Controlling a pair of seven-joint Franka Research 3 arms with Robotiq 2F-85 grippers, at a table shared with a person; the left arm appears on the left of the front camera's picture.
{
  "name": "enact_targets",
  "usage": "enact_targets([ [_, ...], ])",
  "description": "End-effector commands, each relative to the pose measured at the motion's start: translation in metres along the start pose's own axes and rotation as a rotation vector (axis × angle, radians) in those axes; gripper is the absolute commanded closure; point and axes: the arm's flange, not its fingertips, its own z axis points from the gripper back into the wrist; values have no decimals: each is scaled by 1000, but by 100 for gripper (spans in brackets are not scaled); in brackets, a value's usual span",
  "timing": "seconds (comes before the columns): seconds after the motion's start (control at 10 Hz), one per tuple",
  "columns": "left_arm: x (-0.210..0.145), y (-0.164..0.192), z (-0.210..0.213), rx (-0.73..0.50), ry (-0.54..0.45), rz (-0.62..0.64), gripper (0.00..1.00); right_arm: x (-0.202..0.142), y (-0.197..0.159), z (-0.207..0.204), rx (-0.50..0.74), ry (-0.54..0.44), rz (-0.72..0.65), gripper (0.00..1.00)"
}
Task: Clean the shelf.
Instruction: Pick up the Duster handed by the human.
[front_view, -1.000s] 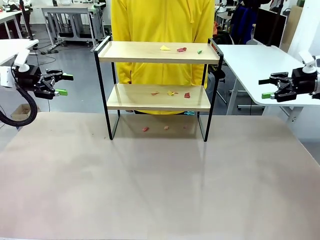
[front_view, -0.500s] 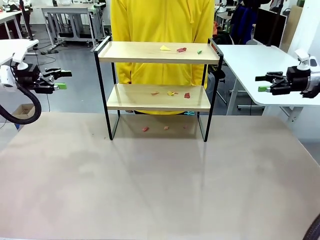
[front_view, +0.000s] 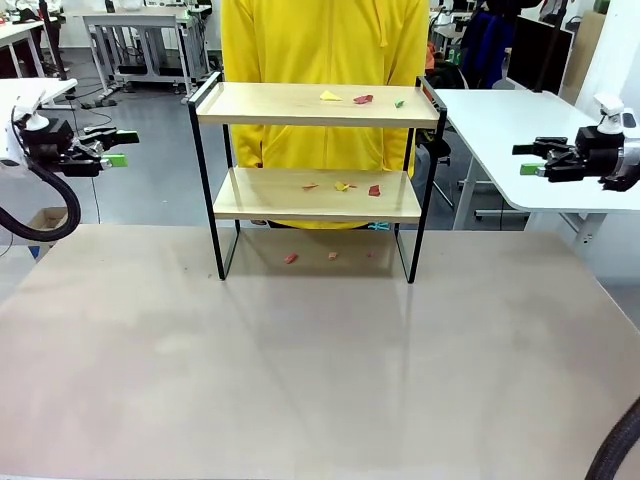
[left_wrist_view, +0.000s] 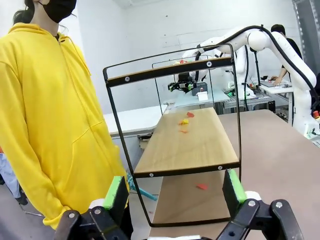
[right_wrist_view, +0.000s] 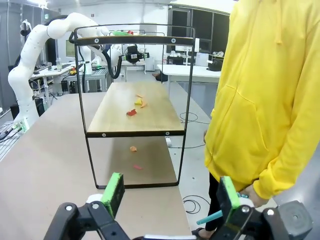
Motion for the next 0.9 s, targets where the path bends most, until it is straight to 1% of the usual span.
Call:
enact_targets([
  [0.0, 8, 0, 1, 5, -33, 23, 0, 7, -7, -1, -3, -20, -30, 0],
  [0.1, 10, -1, 1, 38, -25, 20, 0, 8, -5, -2, 28, -14, -27, 0],
  [0.2, 1, 0, 0, 0, -5, 2, 0, 0, 0, 0, 0, 0, -2, 0],
  [0.8, 1, 0, 0, 0, -5, 2, 0, 0, 0, 0, 0, 0, -2, 0],
])
